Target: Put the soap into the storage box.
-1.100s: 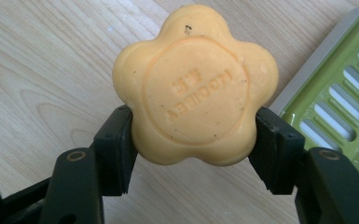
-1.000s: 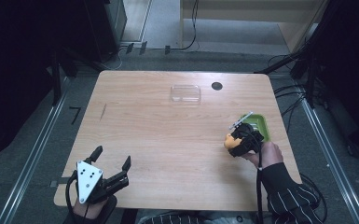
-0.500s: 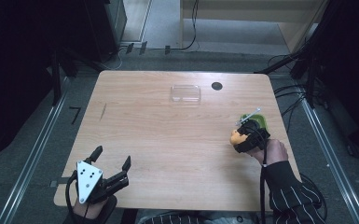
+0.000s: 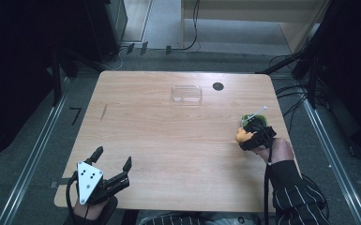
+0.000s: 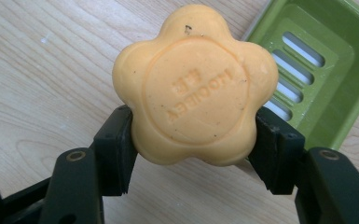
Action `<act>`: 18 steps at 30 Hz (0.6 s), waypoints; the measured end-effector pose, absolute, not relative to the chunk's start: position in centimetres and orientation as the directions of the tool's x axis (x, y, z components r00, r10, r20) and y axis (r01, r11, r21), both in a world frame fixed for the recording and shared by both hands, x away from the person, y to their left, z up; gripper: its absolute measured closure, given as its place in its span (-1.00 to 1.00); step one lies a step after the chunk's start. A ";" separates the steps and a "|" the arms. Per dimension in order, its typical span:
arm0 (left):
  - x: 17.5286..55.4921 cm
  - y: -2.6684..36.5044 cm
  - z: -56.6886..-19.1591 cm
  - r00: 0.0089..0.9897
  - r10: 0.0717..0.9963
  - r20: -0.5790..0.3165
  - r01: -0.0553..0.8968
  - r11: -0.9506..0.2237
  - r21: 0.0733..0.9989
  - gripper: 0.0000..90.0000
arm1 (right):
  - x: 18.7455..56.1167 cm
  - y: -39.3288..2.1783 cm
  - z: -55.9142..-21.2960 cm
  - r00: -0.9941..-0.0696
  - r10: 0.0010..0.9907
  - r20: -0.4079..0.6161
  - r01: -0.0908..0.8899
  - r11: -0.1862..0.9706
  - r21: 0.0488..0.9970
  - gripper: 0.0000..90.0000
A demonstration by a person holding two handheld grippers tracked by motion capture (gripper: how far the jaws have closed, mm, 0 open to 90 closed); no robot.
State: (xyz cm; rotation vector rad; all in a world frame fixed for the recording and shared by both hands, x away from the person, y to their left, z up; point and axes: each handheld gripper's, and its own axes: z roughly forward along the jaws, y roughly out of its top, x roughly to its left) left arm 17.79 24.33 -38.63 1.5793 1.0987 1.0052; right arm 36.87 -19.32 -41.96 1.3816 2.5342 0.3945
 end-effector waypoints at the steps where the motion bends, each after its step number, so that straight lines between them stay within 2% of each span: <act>1: 17.8 24.3 -38.6 0.264 0.958 0.109 0.195 -0.163 0.967 -0.70 | 36.9 -19.4 -42.0 -0.529 0.846 -0.068 0.784 0.518 0.341 -0.11; 18: 17.8 24.3 -38.6 0.264 0.958 0.109 0.194 -0.164 0.967 -0.70 | 37.7 -20.8 -41.6 -0.488 0.870 -0.074 0.806 0.482 0.344 -0.11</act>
